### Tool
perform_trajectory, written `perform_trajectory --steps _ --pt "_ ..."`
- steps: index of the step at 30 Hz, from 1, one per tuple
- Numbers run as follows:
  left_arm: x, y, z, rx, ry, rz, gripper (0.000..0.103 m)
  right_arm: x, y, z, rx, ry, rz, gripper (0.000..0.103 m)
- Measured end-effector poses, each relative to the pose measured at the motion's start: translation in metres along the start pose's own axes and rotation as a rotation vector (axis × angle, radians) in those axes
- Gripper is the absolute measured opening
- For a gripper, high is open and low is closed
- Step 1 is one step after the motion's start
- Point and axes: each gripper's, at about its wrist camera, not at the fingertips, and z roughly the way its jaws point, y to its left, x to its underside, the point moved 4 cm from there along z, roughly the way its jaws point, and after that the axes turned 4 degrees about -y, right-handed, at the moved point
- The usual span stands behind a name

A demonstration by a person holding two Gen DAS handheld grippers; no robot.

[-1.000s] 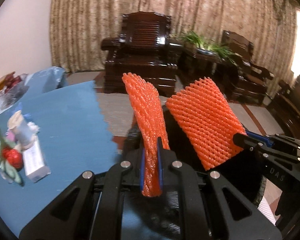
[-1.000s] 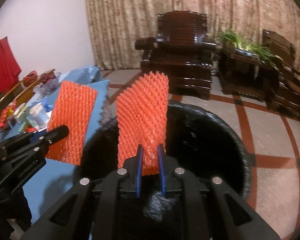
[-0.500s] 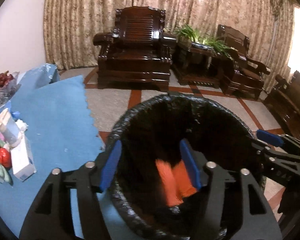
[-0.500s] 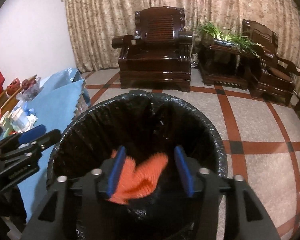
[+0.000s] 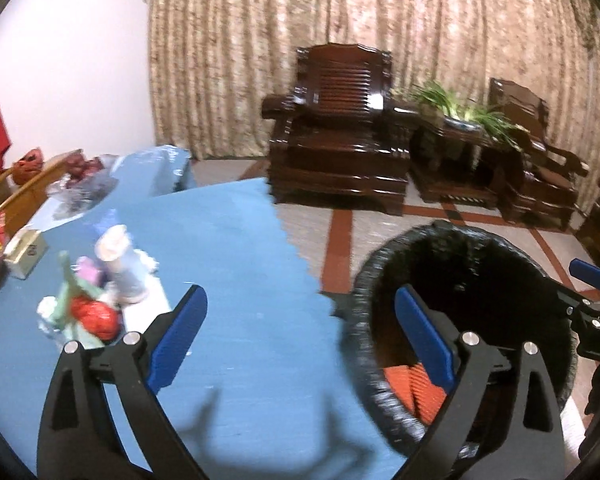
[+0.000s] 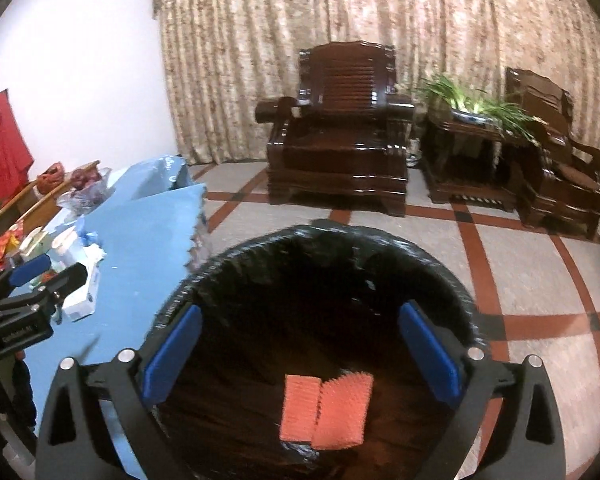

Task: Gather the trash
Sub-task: 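Move both tools back over the table toward the remaining trash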

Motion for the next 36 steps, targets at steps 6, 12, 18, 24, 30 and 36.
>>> perform_trajectory --steps 6,12,18,24,30,36 --pt "-0.001 0.045 -0.017 -0.095 -0.023 -0.03 0.093 -0.009 0.045 0.008 -0.073 -0.018 -0.053 0.097" --pt "0.004 0.094 -0.029 -0.196 -0.029 -0.068 0.093 -0.015 0.092 0.022 -0.152 -0.032 -0.098 0.097" --pt "0.016 0.14 -0.038 -0.288 -0.033 -0.103 0.093 -0.017 0.136 0.037 -0.215 -0.039 -0.146 0.097" --pt "0.03 0.184 -0.037 -0.378 -0.011 -0.136 0.092 -0.014 0.175 0.055 -0.269 -0.033 -0.177 0.097" --pt "0.041 0.216 -0.028 -0.429 0.013 -0.159 0.088 -0.008 0.201 0.072 -0.294 -0.023 -0.203 0.096" --pt "0.052 0.225 -0.012 -0.428 0.033 -0.176 0.08 -0.003 0.218 0.088 -0.313 0.005 -0.212 0.093"
